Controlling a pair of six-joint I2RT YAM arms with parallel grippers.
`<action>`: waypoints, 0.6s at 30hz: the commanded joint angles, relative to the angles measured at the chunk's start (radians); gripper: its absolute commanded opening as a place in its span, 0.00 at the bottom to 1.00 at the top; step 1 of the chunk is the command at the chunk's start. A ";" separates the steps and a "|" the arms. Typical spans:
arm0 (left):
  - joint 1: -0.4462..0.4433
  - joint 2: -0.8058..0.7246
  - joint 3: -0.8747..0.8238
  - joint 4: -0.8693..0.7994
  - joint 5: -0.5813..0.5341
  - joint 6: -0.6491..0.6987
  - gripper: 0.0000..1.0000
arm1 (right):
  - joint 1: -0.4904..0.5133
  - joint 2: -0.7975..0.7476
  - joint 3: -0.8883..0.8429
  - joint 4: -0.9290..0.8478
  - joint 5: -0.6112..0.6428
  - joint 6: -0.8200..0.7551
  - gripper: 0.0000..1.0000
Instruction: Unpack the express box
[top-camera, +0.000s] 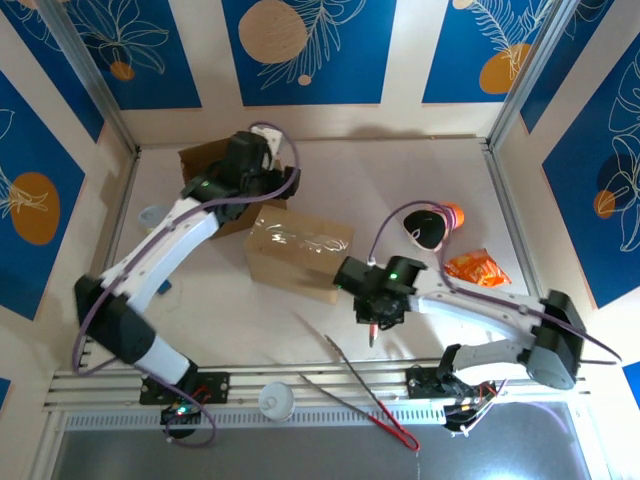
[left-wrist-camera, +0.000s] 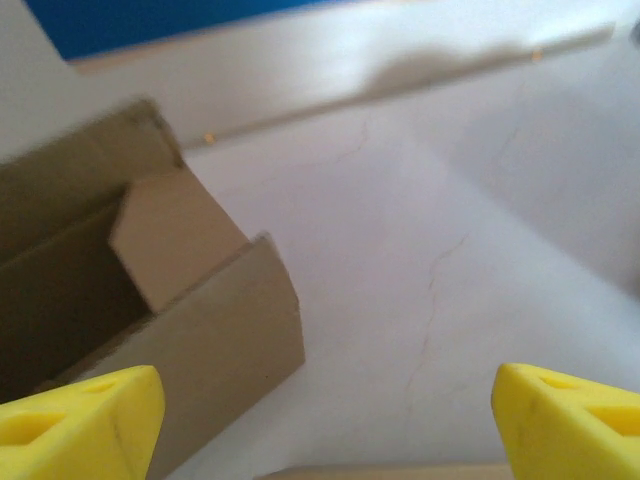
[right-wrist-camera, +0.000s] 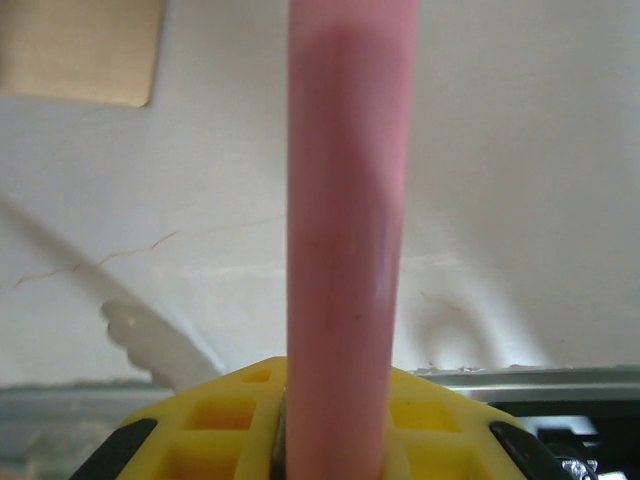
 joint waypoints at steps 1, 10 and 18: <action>-0.010 0.132 0.058 -0.083 0.078 0.110 0.84 | 0.060 0.084 0.097 -0.113 0.167 0.207 0.00; -0.015 0.276 0.131 -0.155 0.088 0.147 0.83 | 0.119 0.274 0.246 -0.118 0.166 0.321 0.00; -0.025 0.182 0.037 -0.245 0.012 0.099 0.84 | -0.019 0.316 0.303 -0.030 0.150 0.194 0.00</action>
